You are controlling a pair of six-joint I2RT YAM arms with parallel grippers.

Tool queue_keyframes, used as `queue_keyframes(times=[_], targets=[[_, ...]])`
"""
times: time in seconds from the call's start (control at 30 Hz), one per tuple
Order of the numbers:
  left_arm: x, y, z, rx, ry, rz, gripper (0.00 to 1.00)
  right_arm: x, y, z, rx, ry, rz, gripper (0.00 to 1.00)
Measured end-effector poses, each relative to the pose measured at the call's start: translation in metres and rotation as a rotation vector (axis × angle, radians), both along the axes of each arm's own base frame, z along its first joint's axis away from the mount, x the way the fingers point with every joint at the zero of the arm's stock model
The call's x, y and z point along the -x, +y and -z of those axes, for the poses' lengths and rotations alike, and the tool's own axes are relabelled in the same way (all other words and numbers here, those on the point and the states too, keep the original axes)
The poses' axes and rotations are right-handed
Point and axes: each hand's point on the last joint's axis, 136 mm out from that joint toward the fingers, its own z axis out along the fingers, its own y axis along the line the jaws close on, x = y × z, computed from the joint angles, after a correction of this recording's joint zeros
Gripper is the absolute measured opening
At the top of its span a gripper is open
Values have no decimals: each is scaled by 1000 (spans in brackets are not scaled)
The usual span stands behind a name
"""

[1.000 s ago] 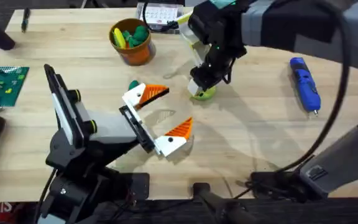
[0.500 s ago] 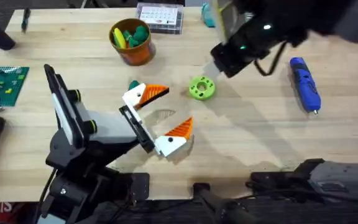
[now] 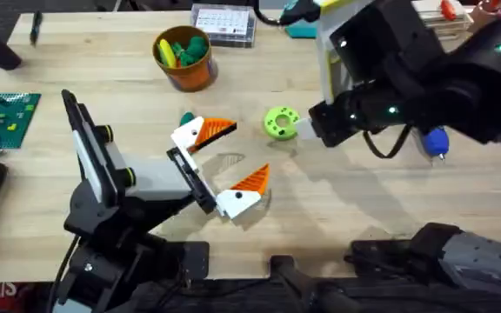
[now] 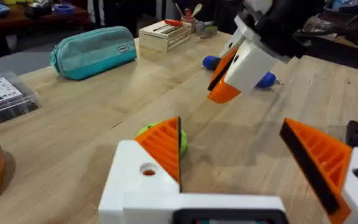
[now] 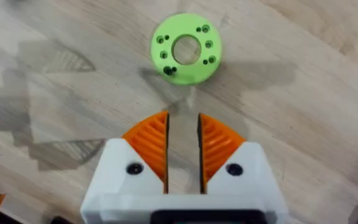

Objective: Pick up the gripper from the table and insert it into the empty holder that is missing its gripper. Then pick up a screw, insert it into the mounting hole, and use the screwdriver to tighten it. Finally, clean up the table by picking up the vegetable and placing it into the bucket.

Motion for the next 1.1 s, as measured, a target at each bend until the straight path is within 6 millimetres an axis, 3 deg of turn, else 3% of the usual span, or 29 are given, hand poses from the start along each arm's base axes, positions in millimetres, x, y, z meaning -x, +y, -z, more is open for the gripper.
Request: queue_keyframes(times=[0.43, 0.63, 0.83, 1.1], targets=[[0, 0, 0, 0, 0, 0, 985, -19, 29, 61, 63, 73, -43, 266], [0, 0, 0, 0, 0, 0, 985, -24, 46, 64, 51, 34, -102, 266], [0, 0, 0, 0, 0, 0, 985, -27, 49, 64, 45, 21, -108, 266], [0, 0, 0, 0, 0, 0, 985, -25, 46, 88, 98, 71, -125, 266]])
